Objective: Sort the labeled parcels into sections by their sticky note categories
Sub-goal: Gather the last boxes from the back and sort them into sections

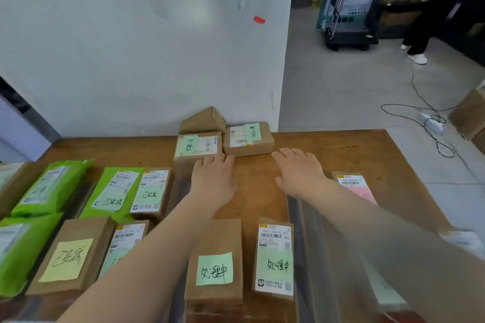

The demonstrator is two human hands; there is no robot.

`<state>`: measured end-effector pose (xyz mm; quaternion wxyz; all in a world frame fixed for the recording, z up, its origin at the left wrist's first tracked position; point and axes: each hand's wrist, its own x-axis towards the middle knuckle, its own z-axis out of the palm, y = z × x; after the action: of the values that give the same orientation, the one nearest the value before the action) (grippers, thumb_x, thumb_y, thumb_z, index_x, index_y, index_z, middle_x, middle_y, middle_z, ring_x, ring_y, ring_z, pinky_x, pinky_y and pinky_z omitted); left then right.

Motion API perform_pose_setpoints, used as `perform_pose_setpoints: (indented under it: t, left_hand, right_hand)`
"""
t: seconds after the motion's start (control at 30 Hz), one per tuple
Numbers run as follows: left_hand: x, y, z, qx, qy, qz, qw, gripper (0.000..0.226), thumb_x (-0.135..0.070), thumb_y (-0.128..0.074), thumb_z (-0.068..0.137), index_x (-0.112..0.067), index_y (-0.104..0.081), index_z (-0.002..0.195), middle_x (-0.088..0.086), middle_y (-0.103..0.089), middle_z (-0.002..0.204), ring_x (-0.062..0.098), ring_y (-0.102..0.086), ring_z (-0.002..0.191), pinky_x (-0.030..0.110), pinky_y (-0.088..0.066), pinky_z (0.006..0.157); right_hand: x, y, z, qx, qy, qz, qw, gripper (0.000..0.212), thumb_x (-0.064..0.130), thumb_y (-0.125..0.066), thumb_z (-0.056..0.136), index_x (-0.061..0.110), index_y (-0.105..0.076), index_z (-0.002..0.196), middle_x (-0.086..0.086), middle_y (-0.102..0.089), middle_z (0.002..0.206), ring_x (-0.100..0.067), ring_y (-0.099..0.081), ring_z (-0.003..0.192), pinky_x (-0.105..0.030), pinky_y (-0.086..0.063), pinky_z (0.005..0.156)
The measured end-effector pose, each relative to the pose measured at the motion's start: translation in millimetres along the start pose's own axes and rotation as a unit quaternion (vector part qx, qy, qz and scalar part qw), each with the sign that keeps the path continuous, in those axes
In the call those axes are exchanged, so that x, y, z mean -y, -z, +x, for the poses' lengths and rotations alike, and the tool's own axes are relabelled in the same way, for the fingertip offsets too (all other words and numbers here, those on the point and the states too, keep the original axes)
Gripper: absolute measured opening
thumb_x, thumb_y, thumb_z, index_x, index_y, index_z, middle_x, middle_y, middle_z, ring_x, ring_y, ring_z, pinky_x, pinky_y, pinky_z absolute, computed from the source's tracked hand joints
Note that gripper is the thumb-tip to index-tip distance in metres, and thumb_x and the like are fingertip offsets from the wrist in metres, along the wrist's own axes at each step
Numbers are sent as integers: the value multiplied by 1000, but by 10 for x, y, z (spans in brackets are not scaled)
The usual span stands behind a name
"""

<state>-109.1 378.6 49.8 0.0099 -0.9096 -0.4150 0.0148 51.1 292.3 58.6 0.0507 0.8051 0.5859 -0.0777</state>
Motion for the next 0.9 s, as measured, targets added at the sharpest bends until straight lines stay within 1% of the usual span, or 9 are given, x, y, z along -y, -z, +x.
perform_pose_setpoints:
  t: [0.23,0.37,0.5,0.6,0.67,0.73,0.8,0.87,0.9]
  left_hand:
    - [-8,-411,828,31,-38,19,999,51,-29,-46,91,-16,-33,139,4,-42,140,26,-39,128,40,-32,106]
    - [3,-698,1335,45,-42,16,998,54,-27,-46,91,-16,-29,142,5,-41,141,27,-39,128,41,-33,104]
    - [30,-955,1763,44,-43,14,998,50,-33,-43,94,-18,-31,140,6,-43,139,28,-42,124,41,-36,100]
    - [78,-1077,1989,45,-14,8,999,50,-44,-36,96,-18,-33,138,7,-45,136,31,-45,121,43,-36,98]
    - [85,-1126,2088,53,18,18,998,49,-47,-33,96,-17,-36,134,8,-47,131,33,-48,115,42,-38,93]
    - [62,-1156,2161,56,42,42,997,49,-47,-33,97,-15,-39,132,9,-49,126,33,-51,109,39,-38,84]
    - [30,-1171,2217,54,51,63,995,47,-47,-34,96,-14,-41,130,9,-51,120,30,-55,102,35,-34,75]
    - [13,-1188,2254,56,61,69,994,47,-47,-34,96,-14,-43,129,8,-52,117,28,-55,100,34,-34,72]
    - [7,-1205,2264,58,70,60,994,47,-47,-35,96,-14,-43,129,9,-52,117,29,-55,101,34,-36,73]
  right_hand:
    - [-225,-281,713,33,-8,25,999,60,32,-46,94,17,-23,147,-4,-29,152,-25,-31,137,-41,-31,108]
    - [-365,-458,1218,49,-42,99,993,59,33,-47,94,17,-26,147,-5,-33,148,-26,-37,132,-40,-39,103]
    - [-428,-580,1687,17,-70,248,966,52,25,-56,92,15,-38,140,-7,-46,138,-24,-47,124,-33,-41,96]
    - [-425,-661,2021,3,-111,339,934,47,24,-58,90,11,-44,133,-7,-53,133,-23,-52,118,-26,-39,81]
    - [-420,-730,2216,20,-144,375,916,50,28,-58,90,9,-41,133,-8,-52,133,-24,-52,117,-26,-39,80]
    - [-422,-802,2365,32,-165,398,902,48,30,-58,90,8,-43,130,-8,-54,131,-24,-53,114,-28,-42,78]
    - [-427,-853,2452,36,-176,416,892,46,29,-58,91,7,-44,129,-8,-55,130,-23,-54,113,-28,-43,76]
    - [-437,-889,2494,39,-177,429,885,43,27,-58,91,8,-46,128,-8,-56,130,-23,-55,114,-28,-44,78]
    - [-446,-910,2506,42,-176,438,881,41,26,-58,91,8,-48,127,-8,-57,130,-23,-55,115,-29,-45,82]
